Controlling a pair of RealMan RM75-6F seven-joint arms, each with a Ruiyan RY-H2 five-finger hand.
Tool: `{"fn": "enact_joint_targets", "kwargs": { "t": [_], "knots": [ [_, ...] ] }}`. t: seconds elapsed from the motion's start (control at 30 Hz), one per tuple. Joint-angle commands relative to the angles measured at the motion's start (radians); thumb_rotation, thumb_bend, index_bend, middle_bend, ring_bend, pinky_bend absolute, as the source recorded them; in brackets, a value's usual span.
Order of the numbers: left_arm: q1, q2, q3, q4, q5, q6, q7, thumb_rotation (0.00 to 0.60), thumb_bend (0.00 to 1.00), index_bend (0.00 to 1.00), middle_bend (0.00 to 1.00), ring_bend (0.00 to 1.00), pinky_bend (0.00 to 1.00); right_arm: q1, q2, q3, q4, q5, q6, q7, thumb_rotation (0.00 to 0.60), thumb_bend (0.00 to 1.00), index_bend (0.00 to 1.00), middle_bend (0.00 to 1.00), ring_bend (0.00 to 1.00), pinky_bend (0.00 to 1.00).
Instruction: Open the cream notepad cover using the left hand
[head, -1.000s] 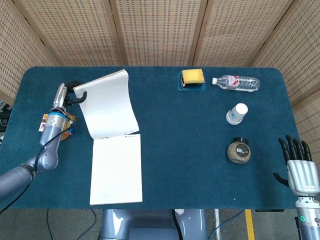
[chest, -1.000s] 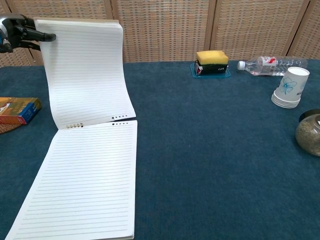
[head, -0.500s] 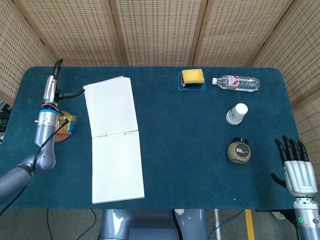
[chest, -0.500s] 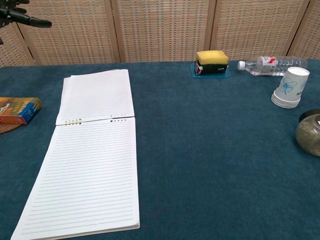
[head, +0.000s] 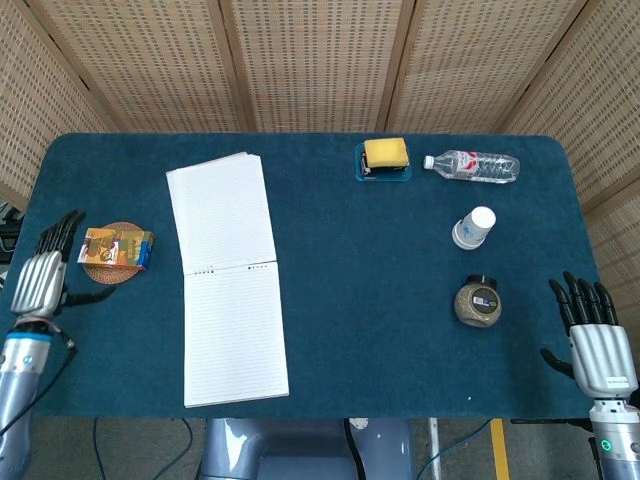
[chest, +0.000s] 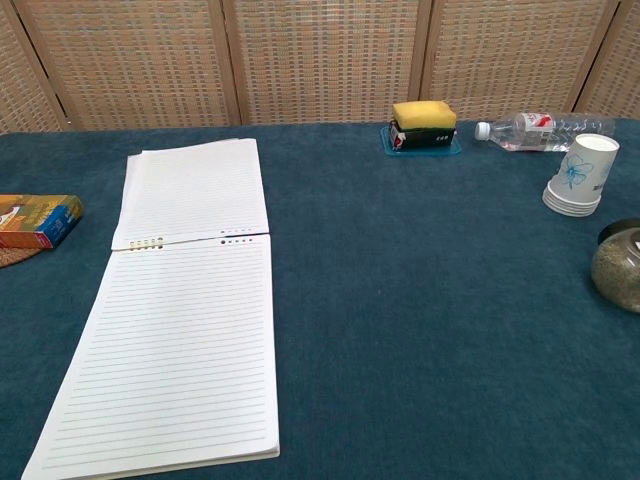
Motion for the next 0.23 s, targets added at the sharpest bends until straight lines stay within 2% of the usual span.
{"fn": "enact_joint_targets", "kwargs": {
  "t": [0.03,0.23],
  "knots": [
    [0.126,0.065,0.104,-0.122,0.076,0.147,0.162,0.6,0.0,0.0,0.0,0.0,0.0,-0.001,0.002,-0.001,0.0,-0.004,0.004,0.006,0.6,0.0,0.05,0.0,0.0,0.0],
    [0.2,0.046,0.163,-0.115,0.189,0.232,0.202,0.6,0.0,0.0,0.0,0.0,0.0,-0.007,0.012,-0.004,0.001,-0.011,0.012,0.034,0.6,0.0,0.05,0.0,0.0,0.0]
  ]
}}
